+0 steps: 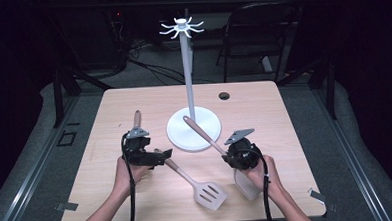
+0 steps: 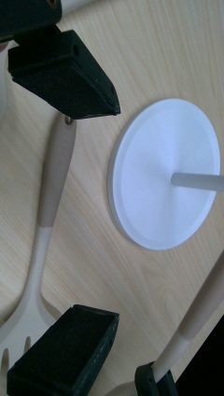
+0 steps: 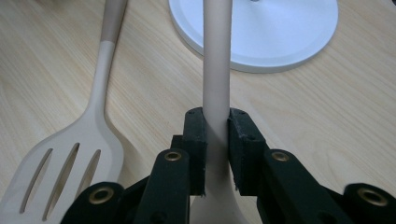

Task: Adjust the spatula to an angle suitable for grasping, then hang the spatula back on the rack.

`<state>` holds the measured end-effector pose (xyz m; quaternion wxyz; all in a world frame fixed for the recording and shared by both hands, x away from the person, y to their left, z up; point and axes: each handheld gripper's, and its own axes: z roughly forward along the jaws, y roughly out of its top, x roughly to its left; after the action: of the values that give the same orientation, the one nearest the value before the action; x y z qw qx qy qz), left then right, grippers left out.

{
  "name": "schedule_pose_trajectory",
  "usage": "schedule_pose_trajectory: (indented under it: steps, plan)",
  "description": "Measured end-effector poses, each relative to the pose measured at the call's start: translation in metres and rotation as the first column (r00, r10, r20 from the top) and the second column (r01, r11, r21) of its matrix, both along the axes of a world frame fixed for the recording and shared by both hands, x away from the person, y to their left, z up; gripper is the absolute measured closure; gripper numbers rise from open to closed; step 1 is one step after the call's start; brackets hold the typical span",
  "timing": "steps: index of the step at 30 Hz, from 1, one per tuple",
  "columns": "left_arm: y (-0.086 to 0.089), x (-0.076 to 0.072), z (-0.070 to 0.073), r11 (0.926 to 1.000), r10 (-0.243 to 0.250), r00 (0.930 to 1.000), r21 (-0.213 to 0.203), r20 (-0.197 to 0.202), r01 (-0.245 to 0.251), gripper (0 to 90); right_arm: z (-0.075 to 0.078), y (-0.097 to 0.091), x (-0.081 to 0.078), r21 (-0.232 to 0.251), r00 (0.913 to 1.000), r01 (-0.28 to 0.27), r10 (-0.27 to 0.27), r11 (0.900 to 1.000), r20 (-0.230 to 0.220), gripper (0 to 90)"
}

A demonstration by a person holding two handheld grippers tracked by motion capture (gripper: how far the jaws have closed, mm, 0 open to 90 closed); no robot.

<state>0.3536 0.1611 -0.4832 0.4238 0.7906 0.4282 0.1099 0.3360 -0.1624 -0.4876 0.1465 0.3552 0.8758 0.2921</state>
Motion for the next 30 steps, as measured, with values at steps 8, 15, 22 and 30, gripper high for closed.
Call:
schedule_pose_trajectory:
  steps: [8, 15, 22, 30]
  plan:
    - [-0.020, 0.002, -0.001, 0.9983, -0.031, 0.9995, -0.049, 0.000, 0.031, 4.6, 0.002, 0.008, 0.001, 0.003, 0.9998, -0.013, 0.013, 0.9999, 0.015, 78.5]
    - [-0.041, 0.005, 0.002, 0.9917, -0.066, 0.9978, -0.110, -0.004, 0.065, 6.9, 0.005, 0.013, -0.001, 0.030, 0.9995, -0.016, 0.015, 0.9994, 0.028, 78.5]
    - [-0.064, 0.007, -0.002, 0.9813, -0.108, 0.9941, -0.162, -0.011, 0.104, 9.0, 0.009, 0.015, -0.002, 0.044, 0.9985, -0.017, 0.015, 0.9989, 0.052, 78.5]
    - [-0.082, 0.013, -0.003, 0.9690, -0.128, 0.9917, -0.215, -0.014, 0.122, 16.6, 0.012, 0.017, -0.003, 0.048, 0.9965, -0.020, 0.016, 0.9986, 0.082, 78.5]
